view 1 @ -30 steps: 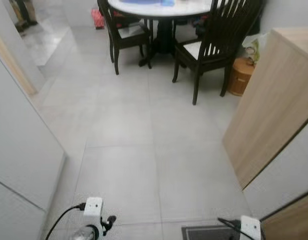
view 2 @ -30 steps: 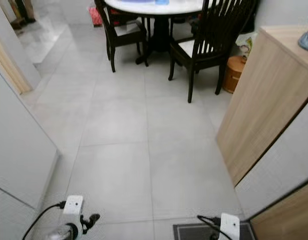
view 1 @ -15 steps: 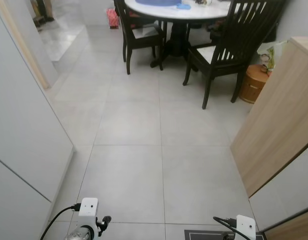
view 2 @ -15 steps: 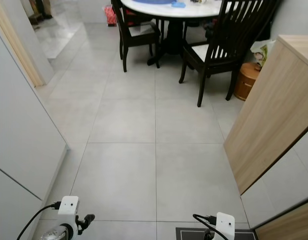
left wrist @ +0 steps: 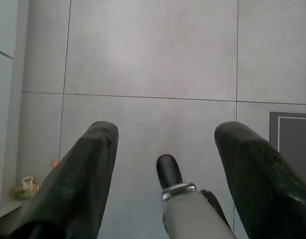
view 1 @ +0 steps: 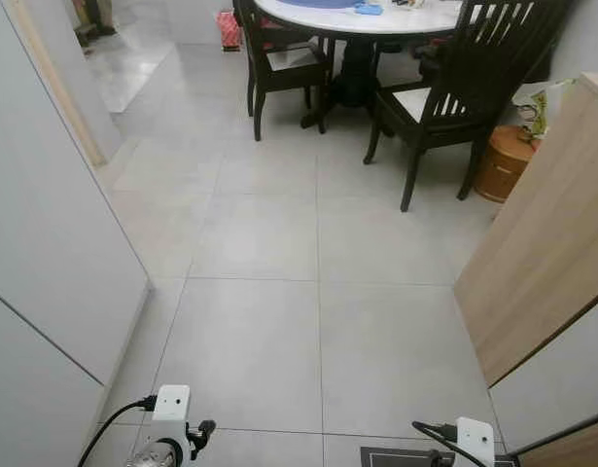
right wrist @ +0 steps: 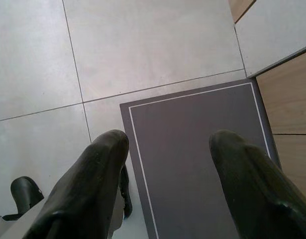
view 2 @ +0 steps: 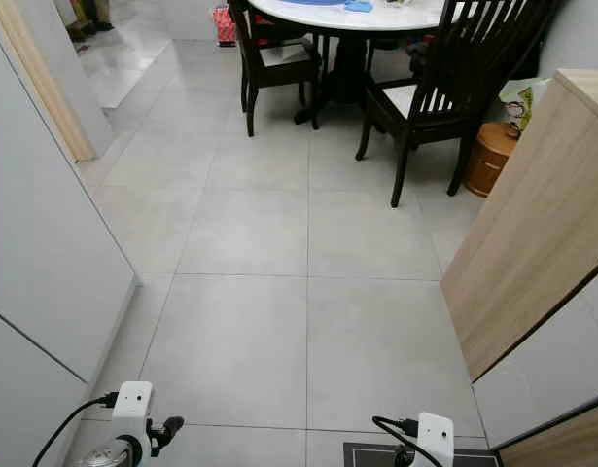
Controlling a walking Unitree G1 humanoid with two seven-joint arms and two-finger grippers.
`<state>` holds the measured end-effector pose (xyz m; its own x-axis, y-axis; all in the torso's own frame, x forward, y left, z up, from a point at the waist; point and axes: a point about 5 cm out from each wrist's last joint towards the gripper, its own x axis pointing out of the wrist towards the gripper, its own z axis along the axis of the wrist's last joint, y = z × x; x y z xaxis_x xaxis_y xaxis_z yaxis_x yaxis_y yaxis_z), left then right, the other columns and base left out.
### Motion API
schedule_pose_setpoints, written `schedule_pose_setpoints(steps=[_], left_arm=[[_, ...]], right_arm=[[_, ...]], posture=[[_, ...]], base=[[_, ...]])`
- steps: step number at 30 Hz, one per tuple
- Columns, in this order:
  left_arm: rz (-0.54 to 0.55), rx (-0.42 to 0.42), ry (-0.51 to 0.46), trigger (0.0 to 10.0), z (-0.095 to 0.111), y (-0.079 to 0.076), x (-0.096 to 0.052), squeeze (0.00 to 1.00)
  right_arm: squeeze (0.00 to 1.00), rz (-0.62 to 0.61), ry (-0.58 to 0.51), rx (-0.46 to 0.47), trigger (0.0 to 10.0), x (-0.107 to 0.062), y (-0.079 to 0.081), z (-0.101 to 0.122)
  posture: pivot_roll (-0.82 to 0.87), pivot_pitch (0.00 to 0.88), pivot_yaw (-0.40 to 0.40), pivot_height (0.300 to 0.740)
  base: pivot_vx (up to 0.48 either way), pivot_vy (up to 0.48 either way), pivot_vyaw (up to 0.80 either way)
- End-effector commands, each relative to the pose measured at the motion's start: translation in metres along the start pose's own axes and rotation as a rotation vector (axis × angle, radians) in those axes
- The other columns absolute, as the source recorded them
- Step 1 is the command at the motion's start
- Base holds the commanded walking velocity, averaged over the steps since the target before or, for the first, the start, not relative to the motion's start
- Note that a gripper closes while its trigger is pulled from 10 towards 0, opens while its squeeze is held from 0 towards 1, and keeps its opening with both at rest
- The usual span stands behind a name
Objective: Restocking fridge
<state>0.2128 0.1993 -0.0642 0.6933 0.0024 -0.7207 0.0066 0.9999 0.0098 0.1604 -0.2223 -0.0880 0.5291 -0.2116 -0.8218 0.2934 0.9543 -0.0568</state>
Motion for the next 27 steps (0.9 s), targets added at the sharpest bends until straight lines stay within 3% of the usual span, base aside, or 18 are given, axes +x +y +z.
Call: schedule_pose_setpoints(steps=[1,27], left_arm=[[0.008,0.001,0.017,10.0,-0.0046,0.0018,-0.0012,0.0],[0.022,-0.004,0.008,10.0,-0.0011,0.0023,-0.0003,0.0]], right_arm=[[0.0,-0.001,0.0,-0.009,10.0,0.0,-0.0008,0.0001],[0.0,-0.009,-0.014,0.019,10.0,0.0005,0.0004,0.0033]], posture=[[-0.18,0.036,0.005,0.74],[-0.16,0.045,0.005,0.74]], base=[[0.0,0.0,0.0],[0.0,0.0,0.0]])
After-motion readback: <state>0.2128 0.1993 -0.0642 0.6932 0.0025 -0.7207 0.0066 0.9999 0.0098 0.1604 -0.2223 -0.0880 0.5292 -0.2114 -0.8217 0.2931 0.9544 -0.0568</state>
